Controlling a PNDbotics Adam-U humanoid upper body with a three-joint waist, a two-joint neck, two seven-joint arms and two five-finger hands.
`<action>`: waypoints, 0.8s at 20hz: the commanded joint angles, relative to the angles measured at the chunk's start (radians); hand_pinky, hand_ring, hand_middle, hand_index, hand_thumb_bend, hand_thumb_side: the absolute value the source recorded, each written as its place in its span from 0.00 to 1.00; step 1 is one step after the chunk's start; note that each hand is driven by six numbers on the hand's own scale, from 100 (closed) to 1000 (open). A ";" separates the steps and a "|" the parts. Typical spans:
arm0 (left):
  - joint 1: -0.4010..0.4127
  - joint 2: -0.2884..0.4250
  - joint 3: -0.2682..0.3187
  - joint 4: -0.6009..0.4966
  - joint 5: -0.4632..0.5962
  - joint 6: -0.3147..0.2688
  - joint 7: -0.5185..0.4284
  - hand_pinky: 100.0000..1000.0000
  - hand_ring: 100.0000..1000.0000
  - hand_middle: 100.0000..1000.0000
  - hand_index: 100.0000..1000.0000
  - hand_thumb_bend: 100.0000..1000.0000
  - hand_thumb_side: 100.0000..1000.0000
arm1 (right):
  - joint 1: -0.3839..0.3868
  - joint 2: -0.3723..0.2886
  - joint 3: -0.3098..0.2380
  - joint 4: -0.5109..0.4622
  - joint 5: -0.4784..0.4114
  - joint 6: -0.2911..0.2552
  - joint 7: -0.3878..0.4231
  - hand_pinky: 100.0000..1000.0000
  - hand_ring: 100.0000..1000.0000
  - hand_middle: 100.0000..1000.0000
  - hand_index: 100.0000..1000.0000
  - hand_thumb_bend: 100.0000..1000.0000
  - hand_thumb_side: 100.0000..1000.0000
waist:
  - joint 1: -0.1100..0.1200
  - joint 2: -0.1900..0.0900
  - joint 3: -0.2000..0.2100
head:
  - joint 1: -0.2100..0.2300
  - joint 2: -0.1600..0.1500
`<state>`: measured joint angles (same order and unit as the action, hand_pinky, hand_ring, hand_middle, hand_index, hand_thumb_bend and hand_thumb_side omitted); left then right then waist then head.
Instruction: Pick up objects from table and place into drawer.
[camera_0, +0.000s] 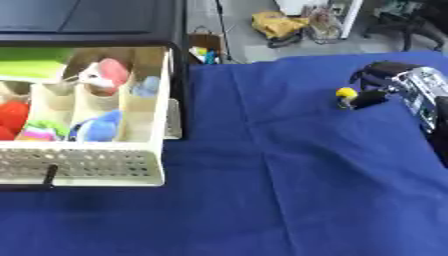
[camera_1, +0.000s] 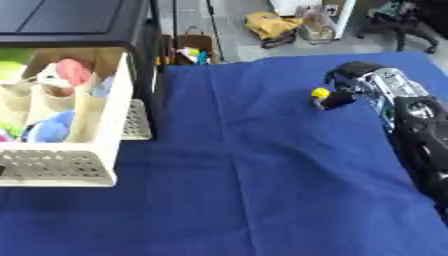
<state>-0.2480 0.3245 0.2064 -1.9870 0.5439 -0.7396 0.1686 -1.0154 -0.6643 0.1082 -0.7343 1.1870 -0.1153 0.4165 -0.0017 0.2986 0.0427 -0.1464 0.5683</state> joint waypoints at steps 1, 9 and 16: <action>-0.009 0.012 0.003 -0.013 -0.005 -0.004 -0.001 0.45 0.63 0.68 0.80 0.00 1.00 | -0.019 -0.020 -0.015 0.003 0.012 0.012 -0.019 0.72 0.86 0.61 0.87 0.23 0.80 | 0.002 -0.015 0.002 | -0.007 -0.015; -0.011 0.009 0.001 -0.013 -0.005 -0.008 -0.005 0.45 0.63 0.68 0.80 0.00 1.00 | -0.013 -0.009 -0.020 0.037 0.039 0.016 -0.028 0.72 0.86 0.61 0.87 0.24 0.79 | 0.005 -0.010 0.012 | -0.014 -0.022; -0.013 0.006 -0.001 -0.013 -0.005 -0.008 -0.008 0.45 0.64 0.69 0.80 0.00 1.00 | -0.008 -0.001 -0.030 0.063 0.061 0.031 -0.042 0.71 0.85 0.59 0.85 0.19 0.79 | 0.005 -0.005 0.019 | -0.020 -0.028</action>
<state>-0.2531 0.3163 0.2059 -1.9870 0.5437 -0.7441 0.1641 -1.0105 -0.6455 0.0892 -0.6713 1.2356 -0.0891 0.3803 0.0035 0.3097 0.0620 -0.1632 0.5519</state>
